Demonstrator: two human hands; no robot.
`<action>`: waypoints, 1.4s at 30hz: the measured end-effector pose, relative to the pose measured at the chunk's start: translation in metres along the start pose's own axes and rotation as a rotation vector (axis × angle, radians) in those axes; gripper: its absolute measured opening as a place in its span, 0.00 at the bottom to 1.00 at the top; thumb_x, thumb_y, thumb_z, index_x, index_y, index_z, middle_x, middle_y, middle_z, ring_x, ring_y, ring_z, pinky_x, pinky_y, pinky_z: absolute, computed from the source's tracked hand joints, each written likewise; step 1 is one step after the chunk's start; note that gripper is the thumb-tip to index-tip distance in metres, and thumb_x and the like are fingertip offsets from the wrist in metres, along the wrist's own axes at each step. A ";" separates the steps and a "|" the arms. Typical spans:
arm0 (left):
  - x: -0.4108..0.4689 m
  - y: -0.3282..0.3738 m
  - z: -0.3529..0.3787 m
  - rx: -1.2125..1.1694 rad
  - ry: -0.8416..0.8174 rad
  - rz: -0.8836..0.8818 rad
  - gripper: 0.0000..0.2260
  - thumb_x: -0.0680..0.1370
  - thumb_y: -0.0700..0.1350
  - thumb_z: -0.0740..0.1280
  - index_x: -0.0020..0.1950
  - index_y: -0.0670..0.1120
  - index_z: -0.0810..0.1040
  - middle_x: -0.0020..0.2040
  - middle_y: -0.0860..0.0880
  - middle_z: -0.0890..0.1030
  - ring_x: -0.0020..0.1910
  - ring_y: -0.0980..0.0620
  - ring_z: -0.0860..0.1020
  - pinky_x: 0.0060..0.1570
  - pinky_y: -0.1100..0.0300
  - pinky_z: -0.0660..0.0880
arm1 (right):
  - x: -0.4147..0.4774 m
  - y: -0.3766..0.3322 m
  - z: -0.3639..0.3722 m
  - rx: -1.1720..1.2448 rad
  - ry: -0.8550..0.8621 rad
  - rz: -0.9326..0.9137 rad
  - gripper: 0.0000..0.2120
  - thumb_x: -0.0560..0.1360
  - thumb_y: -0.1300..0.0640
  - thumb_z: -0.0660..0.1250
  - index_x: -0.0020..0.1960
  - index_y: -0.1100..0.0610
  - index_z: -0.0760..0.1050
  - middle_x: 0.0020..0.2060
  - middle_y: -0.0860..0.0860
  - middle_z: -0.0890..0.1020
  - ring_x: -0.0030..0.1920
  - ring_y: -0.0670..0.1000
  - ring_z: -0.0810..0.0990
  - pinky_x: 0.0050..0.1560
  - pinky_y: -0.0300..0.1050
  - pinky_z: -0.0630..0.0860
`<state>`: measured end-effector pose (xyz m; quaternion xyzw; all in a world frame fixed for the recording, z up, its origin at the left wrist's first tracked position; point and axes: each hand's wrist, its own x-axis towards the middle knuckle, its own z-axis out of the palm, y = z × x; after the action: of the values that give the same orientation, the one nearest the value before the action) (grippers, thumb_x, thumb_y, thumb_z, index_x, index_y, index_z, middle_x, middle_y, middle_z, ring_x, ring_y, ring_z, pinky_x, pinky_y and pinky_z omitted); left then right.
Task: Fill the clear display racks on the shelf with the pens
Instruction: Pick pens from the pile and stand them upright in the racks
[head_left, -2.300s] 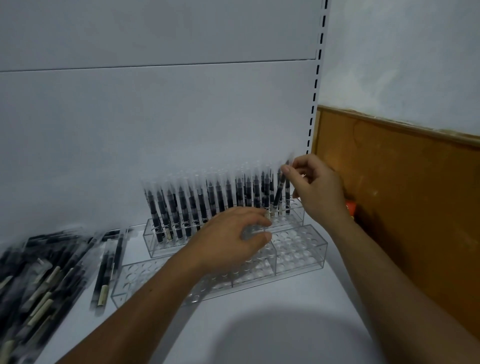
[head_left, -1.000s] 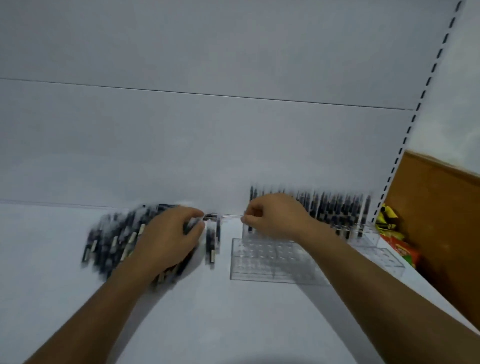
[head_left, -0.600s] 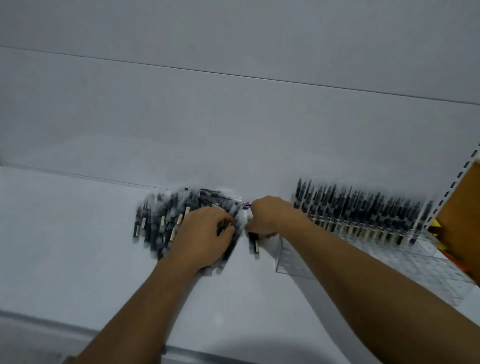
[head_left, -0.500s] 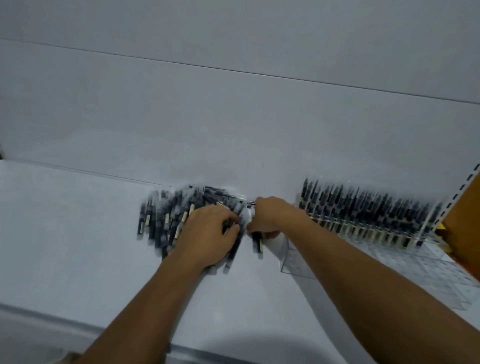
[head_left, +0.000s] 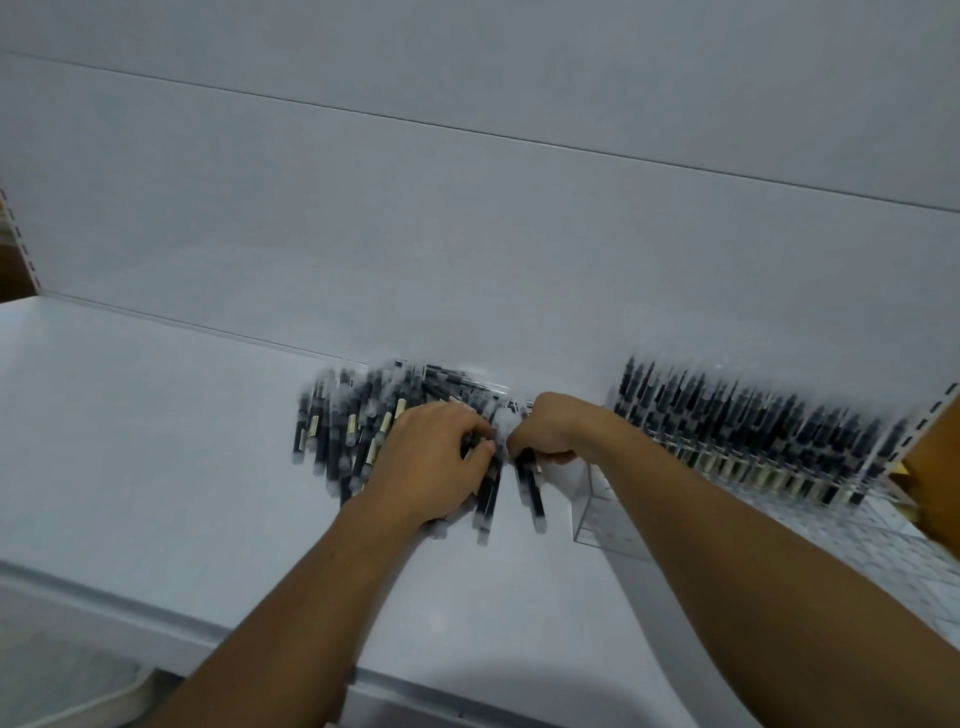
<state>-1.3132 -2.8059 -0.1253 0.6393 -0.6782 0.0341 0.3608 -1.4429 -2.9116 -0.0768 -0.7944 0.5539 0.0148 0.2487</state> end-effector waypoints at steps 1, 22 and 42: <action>0.000 0.001 0.000 -0.005 0.004 0.001 0.09 0.78 0.50 0.65 0.54 0.52 0.82 0.50 0.57 0.82 0.52 0.56 0.76 0.58 0.57 0.69 | -0.002 0.000 -0.001 0.025 0.007 0.000 0.15 0.70 0.60 0.71 0.29 0.58 0.70 0.22 0.52 0.70 0.21 0.50 0.65 0.26 0.38 0.63; 0.021 0.031 -0.003 -0.556 -0.155 -0.233 0.16 0.79 0.60 0.61 0.65 0.59 0.74 0.53 0.60 0.82 0.53 0.62 0.79 0.56 0.57 0.75 | -0.052 0.010 -0.031 0.727 0.305 -0.396 0.06 0.77 0.57 0.69 0.50 0.60 0.78 0.36 0.55 0.79 0.31 0.47 0.74 0.32 0.39 0.71; 0.070 0.134 0.059 -0.946 -0.137 -0.012 0.07 0.81 0.42 0.63 0.47 0.48 0.80 0.35 0.53 0.80 0.37 0.56 0.79 0.42 0.61 0.79 | -0.119 0.179 -0.099 0.988 0.530 -0.352 0.07 0.79 0.59 0.66 0.55 0.57 0.80 0.44 0.53 0.85 0.38 0.47 0.83 0.40 0.37 0.80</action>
<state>-1.4532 -2.8706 -0.0757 0.4098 -0.6377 -0.3228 0.5667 -1.6728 -2.8952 -0.0223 -0.6411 0.3982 -0.4857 0.4412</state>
